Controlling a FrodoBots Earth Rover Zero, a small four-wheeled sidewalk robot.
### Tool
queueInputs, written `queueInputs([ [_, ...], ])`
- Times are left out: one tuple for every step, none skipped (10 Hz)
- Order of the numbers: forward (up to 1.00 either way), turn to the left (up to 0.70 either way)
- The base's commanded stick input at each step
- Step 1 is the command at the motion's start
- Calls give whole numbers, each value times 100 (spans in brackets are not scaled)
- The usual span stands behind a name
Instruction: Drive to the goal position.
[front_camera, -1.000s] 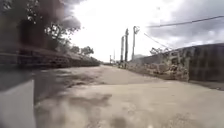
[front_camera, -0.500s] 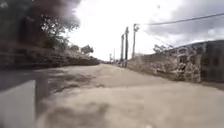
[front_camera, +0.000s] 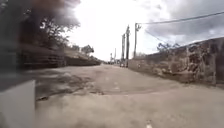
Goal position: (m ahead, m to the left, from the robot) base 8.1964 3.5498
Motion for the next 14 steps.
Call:
queueInputs([
  [85, 0],
  [84, 0],
  [78, 0],
  [71, 0],
  [70, 0],
  [70, 0],
  [70, 0],
  [70, 0],
  [70, 0],
  [70, 0],
  [70, 0],
  [78, 0],
  [85, 0],
  [85, 0],
])
